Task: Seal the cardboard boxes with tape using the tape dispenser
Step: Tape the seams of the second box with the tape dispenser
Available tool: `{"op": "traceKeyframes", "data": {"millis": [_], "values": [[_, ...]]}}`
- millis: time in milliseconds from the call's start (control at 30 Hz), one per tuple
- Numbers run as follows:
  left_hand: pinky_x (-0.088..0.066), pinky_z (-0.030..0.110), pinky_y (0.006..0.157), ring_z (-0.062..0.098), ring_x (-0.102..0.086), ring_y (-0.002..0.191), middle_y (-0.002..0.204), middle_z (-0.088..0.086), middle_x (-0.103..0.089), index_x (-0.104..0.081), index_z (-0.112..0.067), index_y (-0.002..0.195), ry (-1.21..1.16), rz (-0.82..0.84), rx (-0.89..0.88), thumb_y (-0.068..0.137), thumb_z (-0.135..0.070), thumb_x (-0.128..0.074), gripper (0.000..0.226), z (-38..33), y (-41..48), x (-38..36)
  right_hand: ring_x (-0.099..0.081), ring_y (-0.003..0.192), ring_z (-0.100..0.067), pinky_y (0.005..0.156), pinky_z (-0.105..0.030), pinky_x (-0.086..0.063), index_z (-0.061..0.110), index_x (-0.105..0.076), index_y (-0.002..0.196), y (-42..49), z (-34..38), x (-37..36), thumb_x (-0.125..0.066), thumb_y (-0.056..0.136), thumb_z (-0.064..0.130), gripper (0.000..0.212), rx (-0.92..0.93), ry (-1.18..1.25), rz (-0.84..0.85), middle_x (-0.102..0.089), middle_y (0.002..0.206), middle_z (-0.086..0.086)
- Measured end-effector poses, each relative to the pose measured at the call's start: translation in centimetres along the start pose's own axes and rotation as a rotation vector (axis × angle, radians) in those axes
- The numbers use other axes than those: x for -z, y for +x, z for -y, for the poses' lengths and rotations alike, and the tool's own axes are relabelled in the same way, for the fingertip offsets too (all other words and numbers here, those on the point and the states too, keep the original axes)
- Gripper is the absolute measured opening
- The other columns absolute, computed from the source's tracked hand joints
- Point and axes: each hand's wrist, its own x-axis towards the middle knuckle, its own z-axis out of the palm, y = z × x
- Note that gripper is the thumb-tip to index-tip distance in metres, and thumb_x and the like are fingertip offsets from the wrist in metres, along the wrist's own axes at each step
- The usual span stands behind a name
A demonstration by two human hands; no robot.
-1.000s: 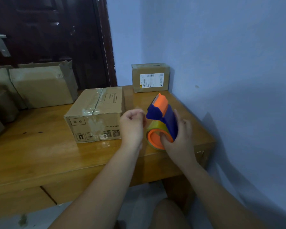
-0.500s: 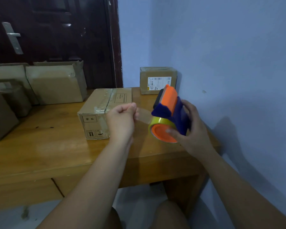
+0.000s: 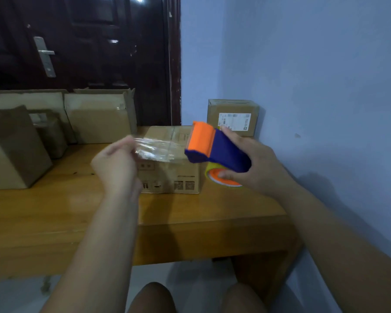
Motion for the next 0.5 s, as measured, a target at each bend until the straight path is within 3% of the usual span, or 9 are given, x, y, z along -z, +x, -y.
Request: {"op": "traceKeyframes", "data": {"millis": [67,200,333,500], "values": [[-0.047,0.018,0.057,0.006,-0.056,0.053,0.067,0.001,-0.06,-0.066,-0.011,0.07,-0.073,-0.099,0.011,0.084,-0.005,-0.065,0.014,-0.9,2.3,1.4,-0.052,0.096,-0.008,0.081,-0.022,-0.048,0.048,-0.018,0.142,0.3,-0.4,0.1,-0.06,0.069,0.063,0.085,-0.008,-0.04,-0.011,-0.053,0.114,0.012],[-0.052,0.02,0.068,0.008,-0.062,0.073,0.081,0.001,-0.064,-0.067,-0.009,0.091,0.093,0.062,0.007,0.085,-0.021,-0.069,0.013,-0.6,4.2,3.3,-0.053,0.097,0.005,0.074,-0.001,-0.043,0.048,-0.03,0.136,0.4,-1.3,0.5,-0.067,0.065,0.053,0.079,-0.084,0.184,-0.096,-0.047,0.114,0.033],[-0.055,0.022,0.069,0.007,-0.062,0.065,0.076,0.001,-0.065,-0.069,-0.009,0.092,0.167,0.019,-0.042,0.087,-0.02,-0.066,0.012,0.3,4.4,3.4,-0.053,0.1,0.002,0.074,0.0,-0.043,0.053,-0.03,0.133,1.2,-1.7,0.3,-0.067,0.066,0.054,0.077,-0.086,0.14,-0.02,-0.048,0.125,0.019],[-0.053,0.021,0.063,0.007,-0.062,0.064,0.074,0.0,-0.067,-0.068,-0.016,0.081,0.277,-0.001,-0.054,0.088,-0.02,-0.065,0.009,1.0,4.8,3.1,-0.053,0.103,0.0,0.075,-0.006,-0.044,0.062,-0.031,0.126,1.7,-2.2,0.3,-0.068,0.064,0.055,0.073,-0.106,0.141,0.02,-0.047,0.12,0.031]]}}
